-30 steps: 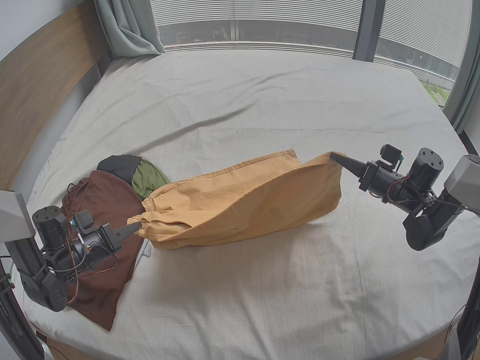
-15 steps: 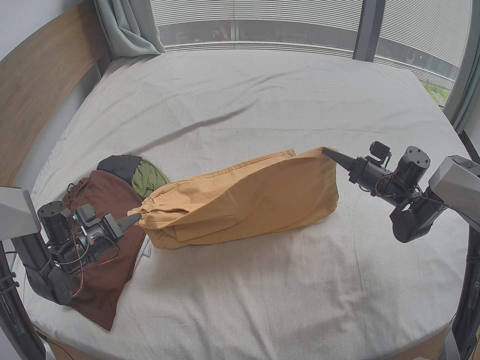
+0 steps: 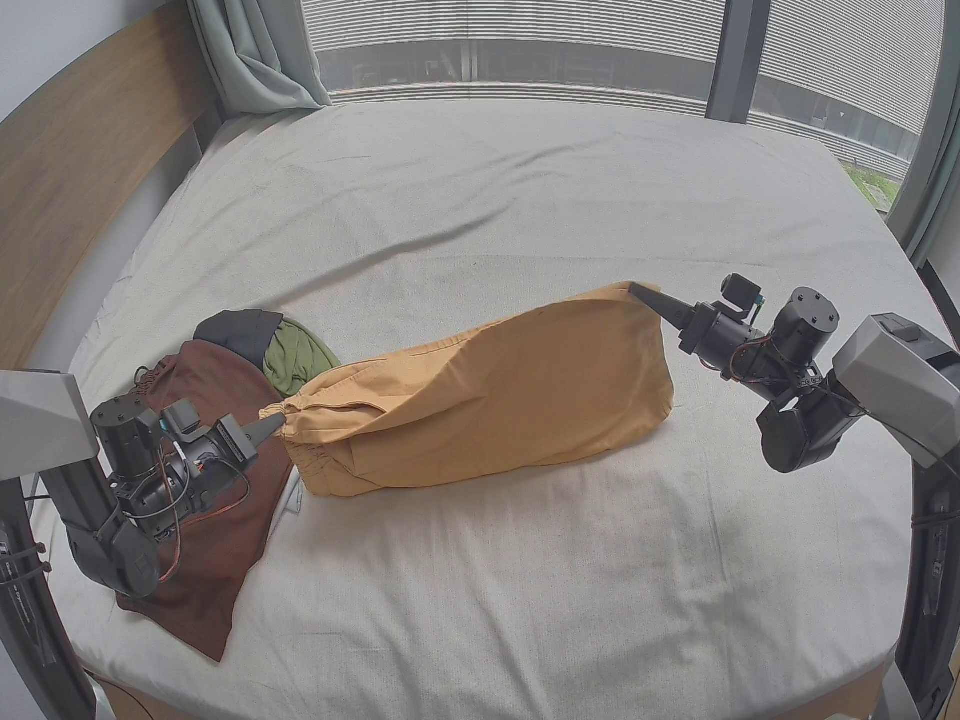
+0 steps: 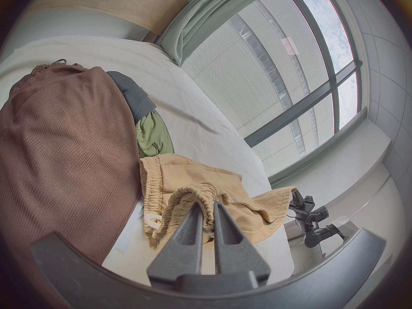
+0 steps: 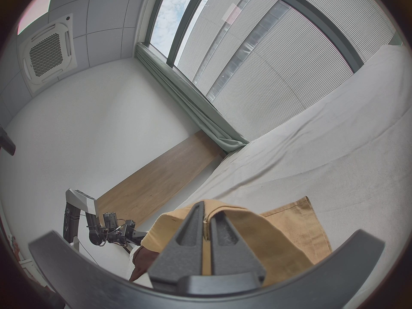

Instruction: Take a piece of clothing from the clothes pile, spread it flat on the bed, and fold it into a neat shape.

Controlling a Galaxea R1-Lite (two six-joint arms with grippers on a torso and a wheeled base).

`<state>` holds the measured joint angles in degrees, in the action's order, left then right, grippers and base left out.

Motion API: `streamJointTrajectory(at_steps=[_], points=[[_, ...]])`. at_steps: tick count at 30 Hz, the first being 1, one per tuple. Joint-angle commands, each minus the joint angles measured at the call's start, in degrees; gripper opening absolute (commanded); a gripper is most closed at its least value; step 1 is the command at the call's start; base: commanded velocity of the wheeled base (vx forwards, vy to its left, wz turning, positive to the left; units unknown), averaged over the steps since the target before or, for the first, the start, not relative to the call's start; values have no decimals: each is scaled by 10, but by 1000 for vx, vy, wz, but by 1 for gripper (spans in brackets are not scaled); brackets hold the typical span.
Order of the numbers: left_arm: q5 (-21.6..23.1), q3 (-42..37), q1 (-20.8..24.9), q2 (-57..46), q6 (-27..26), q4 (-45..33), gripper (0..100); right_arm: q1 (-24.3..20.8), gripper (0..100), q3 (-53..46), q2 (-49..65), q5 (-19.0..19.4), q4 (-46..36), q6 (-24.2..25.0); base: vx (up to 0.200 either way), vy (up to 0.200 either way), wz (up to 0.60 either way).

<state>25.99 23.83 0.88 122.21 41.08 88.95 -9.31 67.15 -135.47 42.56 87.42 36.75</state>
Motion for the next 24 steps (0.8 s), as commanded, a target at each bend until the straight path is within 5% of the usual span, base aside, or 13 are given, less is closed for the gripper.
streamJointTrajectory(at_steps=[1, 24], points=[[-8, 16, 1, 15, 2, 1, 0, -1, 0, 23, -23, 0, -9, 0, 0, 0, 0], [-51, 103, 14, 68, 36, 1, 0, 3, 0, 142, -84, -2, -83, 0, 0, 0, 0]])
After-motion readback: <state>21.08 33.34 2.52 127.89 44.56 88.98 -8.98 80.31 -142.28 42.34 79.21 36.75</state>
